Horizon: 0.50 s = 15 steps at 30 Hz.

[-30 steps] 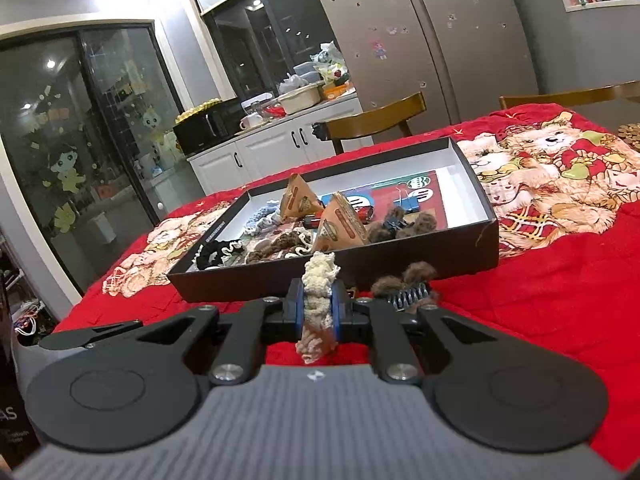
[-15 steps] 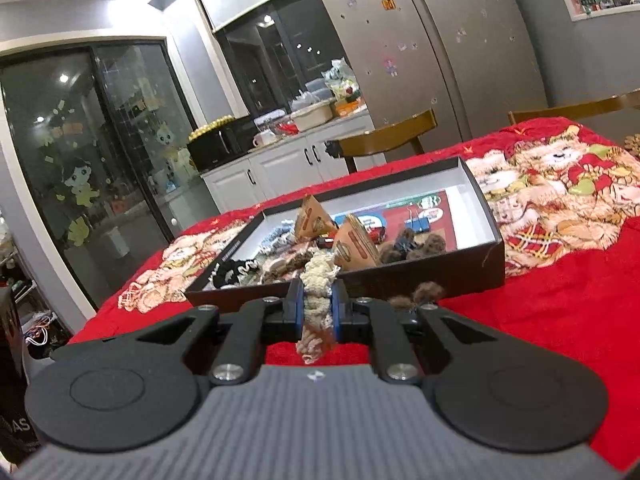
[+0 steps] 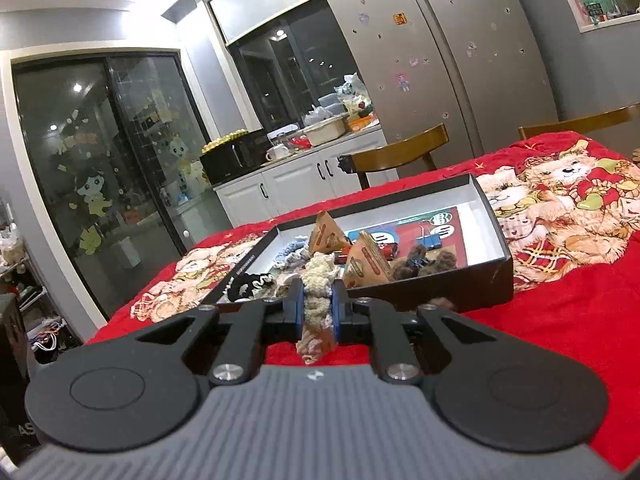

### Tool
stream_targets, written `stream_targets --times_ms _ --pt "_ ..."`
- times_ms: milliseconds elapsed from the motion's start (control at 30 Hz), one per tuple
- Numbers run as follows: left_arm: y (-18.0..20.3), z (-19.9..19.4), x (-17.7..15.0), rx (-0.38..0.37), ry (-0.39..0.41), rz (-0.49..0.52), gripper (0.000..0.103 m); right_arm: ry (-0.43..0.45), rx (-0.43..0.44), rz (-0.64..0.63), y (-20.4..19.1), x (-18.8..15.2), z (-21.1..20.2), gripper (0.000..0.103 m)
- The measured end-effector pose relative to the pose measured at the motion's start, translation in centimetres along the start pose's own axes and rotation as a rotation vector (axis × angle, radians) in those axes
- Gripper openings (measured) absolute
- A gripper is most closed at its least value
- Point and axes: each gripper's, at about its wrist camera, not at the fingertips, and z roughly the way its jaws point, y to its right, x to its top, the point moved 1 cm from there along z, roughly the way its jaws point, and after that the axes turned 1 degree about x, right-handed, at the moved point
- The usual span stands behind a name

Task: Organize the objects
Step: 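Lift the blue clip and cream scrunchie and carry both over the black box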

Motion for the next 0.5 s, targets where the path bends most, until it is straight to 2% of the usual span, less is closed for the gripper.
stream_targets --times_ms 500 --pt "-0.05 -0.69 0.54 0.058 0.071 0.018 0.029 0.061 0.052 -0.011 -0.61 0.76 -0.92 0.016"
